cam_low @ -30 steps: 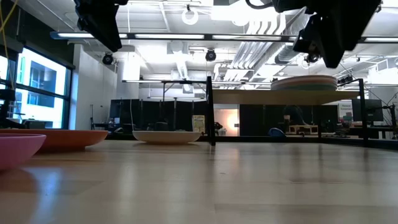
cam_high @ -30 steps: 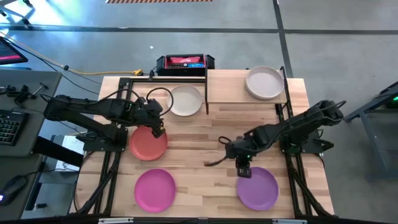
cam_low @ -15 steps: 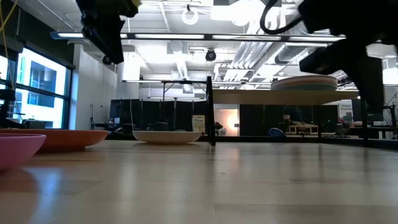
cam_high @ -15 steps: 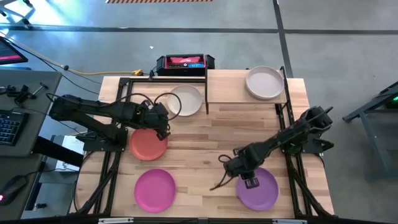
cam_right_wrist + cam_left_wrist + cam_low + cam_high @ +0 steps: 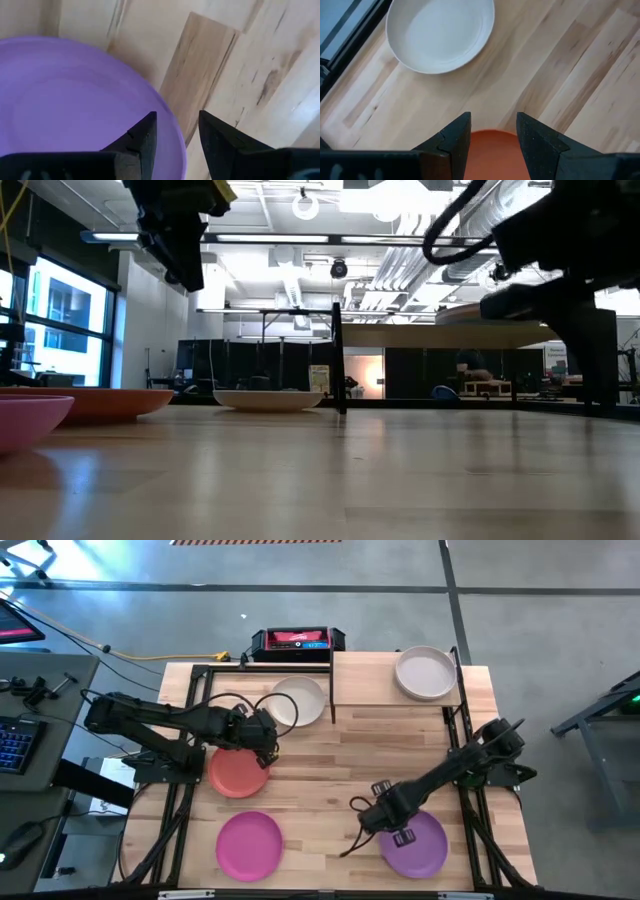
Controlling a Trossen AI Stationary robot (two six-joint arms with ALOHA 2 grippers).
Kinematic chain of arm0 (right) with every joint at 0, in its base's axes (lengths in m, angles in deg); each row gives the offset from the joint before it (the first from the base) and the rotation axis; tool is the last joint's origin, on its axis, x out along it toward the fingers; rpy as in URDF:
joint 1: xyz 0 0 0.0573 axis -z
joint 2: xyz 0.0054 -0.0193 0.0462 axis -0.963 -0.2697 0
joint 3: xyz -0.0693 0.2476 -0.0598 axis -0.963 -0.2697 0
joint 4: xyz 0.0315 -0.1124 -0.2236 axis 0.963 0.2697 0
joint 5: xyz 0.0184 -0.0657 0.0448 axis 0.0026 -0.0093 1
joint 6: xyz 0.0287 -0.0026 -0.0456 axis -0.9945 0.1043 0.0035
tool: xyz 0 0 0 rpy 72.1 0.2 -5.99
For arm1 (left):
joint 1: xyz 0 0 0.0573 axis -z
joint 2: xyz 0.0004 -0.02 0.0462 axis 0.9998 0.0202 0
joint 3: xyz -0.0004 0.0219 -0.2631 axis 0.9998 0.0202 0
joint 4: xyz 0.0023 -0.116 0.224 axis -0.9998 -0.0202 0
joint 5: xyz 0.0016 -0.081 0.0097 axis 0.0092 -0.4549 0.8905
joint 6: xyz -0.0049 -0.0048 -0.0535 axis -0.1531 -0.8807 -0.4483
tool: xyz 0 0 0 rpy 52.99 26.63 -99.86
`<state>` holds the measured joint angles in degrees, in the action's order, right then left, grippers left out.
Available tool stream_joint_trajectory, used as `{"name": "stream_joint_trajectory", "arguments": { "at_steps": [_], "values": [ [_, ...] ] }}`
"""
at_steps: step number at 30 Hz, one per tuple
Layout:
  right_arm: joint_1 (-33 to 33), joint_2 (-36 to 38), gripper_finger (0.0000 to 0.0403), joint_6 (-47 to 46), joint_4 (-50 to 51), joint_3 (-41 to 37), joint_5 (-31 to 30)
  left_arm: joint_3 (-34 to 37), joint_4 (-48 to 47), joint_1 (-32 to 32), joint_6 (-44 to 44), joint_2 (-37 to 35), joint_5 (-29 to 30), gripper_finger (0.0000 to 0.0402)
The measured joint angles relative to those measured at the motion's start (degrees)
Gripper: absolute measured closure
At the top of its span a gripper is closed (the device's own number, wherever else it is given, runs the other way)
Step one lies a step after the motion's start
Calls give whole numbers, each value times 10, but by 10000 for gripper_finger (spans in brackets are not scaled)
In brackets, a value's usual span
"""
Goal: Place and stack plates onto a shelf
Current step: Put the violet plate on the shelf
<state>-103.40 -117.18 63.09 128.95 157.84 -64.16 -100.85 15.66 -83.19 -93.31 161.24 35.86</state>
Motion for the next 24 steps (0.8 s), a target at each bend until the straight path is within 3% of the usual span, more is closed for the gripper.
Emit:
{"name": "stream_joint_trajectory", "arguments": {
  "at_steps": [18,24],
  "values": [
    [0,-46,281,-1,3,0,5,0,-1,0,10,0,0,255],
    [0,-47,330,-5,13,0,5,0,-1,0,10,0,0,255]
  ]
}}
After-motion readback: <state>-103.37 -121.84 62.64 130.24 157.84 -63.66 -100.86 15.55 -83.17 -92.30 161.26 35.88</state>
